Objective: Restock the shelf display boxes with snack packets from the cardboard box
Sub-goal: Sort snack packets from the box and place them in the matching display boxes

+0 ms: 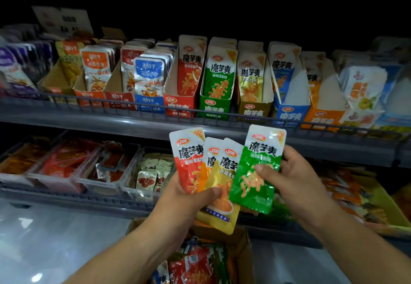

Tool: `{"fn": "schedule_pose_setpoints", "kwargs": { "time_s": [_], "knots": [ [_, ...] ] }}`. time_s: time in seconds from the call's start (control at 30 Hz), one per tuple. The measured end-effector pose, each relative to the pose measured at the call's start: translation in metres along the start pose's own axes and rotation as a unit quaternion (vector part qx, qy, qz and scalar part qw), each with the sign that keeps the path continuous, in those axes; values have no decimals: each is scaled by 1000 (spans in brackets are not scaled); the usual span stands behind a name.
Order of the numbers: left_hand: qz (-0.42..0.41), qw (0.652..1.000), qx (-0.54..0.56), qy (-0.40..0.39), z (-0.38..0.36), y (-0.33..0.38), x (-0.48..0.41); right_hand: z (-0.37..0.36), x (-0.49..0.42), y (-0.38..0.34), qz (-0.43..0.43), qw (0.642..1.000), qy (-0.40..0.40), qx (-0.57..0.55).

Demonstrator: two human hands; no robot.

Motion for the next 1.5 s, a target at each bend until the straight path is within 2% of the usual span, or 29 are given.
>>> {"fn": "schedule_pose_setpoints", "kwargs": {
  "time_s": [0.07,0.3,0.43,0.63,0.8,0.97,1.03,1.17,1.27,1.33,1.4,1.43,1.5],
  "knots": [
    [-22,1000,0,-5,-8,9,2,2,-3,-9,16,999,-9,33],
    [-34,999,15,-36,-30,23,-3,23,-10,-47,48,998,22,34],
    [-55,998,34,-16,-25,37,-6,40,-29,-89,132,983,87,92],
    [-68,996,58,10,-1,61,-13,-3,-111,-169,286,938,93,172],
    [-39,997,66,-4,8,64,-20,-46,-178,-168,296,921,57,248],
    [-34,998,49,-4,14,67,-25,-67,-206,-163,307,907,13,288],
    [-31,998,50,-9,15,67,-26,-75,-210,-155,287,896,-18,338],
    [-35,998,49,-15,15,67,-25,-80,-210,-135,268,860,-55,430],
    [-39,998,45,-16,13,67,-26,-78,-208,-136,291,760,-8,581],
    [-35,998,40,-15,12,66,-27,-72,-207,-137,281,734,27,617],
    [-33,999,38,-9,12,65,-28,-68,-197,-138,285,742,44,605],
    [-34,999,39,-6,13,65,-28,-64,-189,-139,293,760,56,577],
    [-36,999,40,1,14,64,-28,-52,-167,-141,298,825,86,472]
  ]
}}
Point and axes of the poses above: each hand's wrist, its own x-axis away from the middle knuckle, its own z-axis out of the back of the hand, y = z × x, the point moved 9 cm from there along -x, towards the middle knuckle, and after that the axes turned 9 degrees about z, right-handed, at the moved point
